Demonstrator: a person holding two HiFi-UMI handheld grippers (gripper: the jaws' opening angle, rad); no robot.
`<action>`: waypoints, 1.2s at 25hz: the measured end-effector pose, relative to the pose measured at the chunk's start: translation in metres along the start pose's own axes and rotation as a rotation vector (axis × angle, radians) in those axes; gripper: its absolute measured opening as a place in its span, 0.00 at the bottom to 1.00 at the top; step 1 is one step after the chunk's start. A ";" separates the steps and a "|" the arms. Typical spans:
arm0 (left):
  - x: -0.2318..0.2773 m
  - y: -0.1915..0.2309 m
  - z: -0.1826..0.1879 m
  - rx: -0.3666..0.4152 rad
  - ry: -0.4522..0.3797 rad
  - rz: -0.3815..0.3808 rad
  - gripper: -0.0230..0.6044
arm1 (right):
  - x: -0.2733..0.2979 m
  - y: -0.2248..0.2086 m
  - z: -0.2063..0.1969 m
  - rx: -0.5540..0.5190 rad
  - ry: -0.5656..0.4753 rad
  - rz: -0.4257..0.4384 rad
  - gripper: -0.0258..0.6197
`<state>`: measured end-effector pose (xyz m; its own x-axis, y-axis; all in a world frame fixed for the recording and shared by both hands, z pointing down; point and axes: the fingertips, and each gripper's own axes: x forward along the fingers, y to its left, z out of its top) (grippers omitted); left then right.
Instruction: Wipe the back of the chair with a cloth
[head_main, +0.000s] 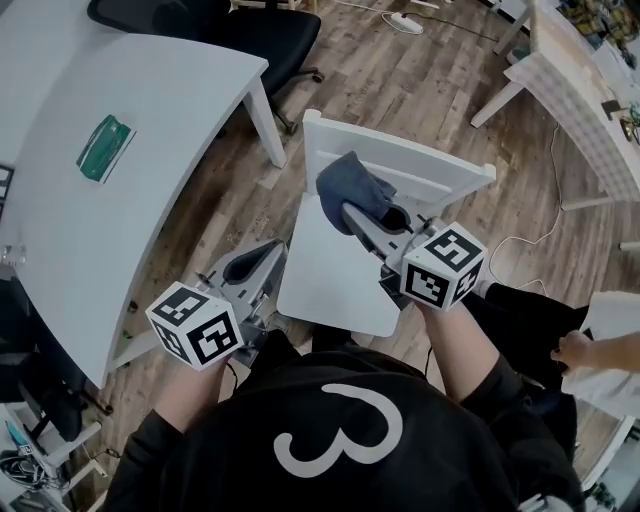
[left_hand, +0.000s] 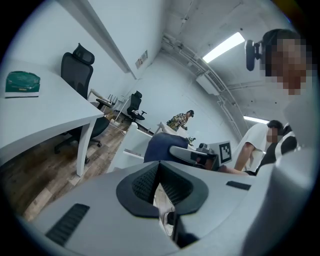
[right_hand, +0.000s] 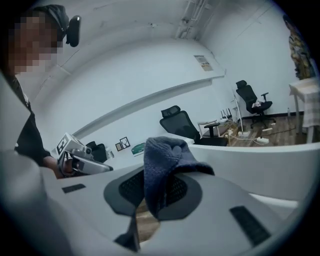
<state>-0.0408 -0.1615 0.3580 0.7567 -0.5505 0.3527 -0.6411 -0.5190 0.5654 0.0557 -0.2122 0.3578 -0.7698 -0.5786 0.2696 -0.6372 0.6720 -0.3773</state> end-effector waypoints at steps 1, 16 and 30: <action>-0.001 0.002 -0.001 -0.008 -0.006 0.012 0.06 | 0.006 -0.002 0.000 -0.026 0.010 0.002 0.12; -0.021 0.036 -0.030 -0.187 -0.068 0.145 0.06 | 0.076 -0.056 -0.021 -0.368 0.146 -0.125 0.12; -0.037 0.052 -0.047 -0.262 -0.109 0.179 0.06 | 0.107 -0.099 -0.028 -0.163 0.096 -0.333 0.12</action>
<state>-0.0962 -0.1379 0.4093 0.6078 -0.6917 0.3900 -0.6971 -0.2296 0.6792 0.0357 -0.3274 0.4485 -0.5143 -0.7373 0.4381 -0.8449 0.5233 -0.1111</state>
